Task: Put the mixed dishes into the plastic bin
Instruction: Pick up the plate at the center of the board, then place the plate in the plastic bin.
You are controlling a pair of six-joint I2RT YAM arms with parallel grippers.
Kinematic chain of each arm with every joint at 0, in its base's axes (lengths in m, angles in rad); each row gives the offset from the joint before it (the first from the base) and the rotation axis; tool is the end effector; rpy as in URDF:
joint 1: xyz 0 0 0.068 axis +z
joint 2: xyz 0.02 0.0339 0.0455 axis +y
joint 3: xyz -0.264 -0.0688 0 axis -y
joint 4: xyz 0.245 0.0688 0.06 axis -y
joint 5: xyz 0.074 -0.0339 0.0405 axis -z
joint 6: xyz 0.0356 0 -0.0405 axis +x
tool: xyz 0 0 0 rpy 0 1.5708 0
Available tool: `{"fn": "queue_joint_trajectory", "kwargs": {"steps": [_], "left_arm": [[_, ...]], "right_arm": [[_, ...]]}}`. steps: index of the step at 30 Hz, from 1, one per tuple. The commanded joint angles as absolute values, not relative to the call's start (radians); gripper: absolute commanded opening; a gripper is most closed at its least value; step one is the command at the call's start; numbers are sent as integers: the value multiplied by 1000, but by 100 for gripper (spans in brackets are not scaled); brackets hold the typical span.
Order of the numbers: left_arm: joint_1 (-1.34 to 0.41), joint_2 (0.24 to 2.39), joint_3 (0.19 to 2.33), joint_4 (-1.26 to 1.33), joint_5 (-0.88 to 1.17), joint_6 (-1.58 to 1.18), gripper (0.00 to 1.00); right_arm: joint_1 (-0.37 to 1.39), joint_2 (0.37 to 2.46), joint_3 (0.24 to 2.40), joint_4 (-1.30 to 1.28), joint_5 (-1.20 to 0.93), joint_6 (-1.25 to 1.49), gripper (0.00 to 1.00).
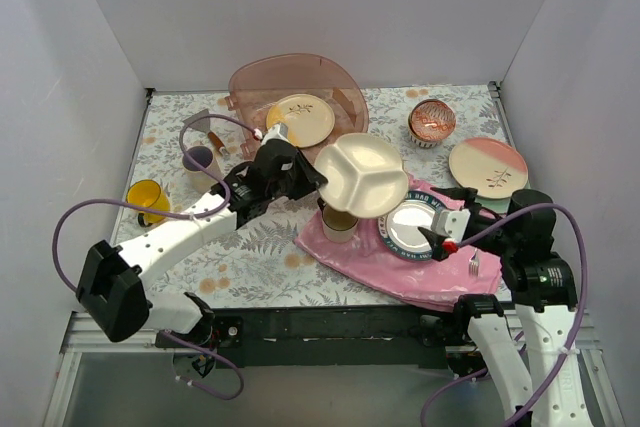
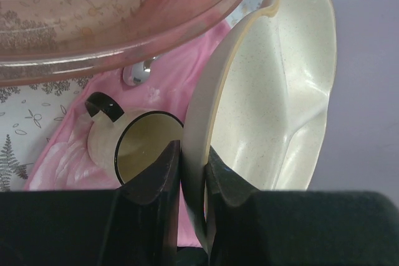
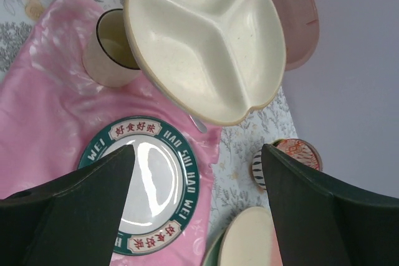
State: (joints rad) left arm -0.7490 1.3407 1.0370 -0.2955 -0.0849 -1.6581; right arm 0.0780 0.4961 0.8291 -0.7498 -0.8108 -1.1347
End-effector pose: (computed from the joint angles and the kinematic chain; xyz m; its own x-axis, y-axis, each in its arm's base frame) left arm 0.2232 -0.2034 0.2928 -0.5888 -0.8079 0.0244 -0.4662 0.3148 -0.8268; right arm 0.0876 0.0327 0.3361 0.4771 -0.5891 -0.6522 -0.6676 0.2397 -0.7049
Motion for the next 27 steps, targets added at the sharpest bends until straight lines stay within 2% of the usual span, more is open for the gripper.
{"fn": "queue_joint_trajectory", "kwargs": {"steps": [1, 11, 18, 27], "left_arm": [[-700, 1193, 1089, -93, -11, -1695, 0], [-545, 1178, 1129, -104, 89, -1651, 0], [-402, 1224, 1173, -91, 199, -1623, 0], [-250, 1379, 1311, -66, 322, -1595, 0]], "right_arm": [[71, 546, 862, -572, -782, -750, 90], [51, 667, 877, -416, -676, -298, 94], [9, 785, 865, -379, -715, -154, 93], [-181, 859, 716, -230, -1081, -190, 94]]}}
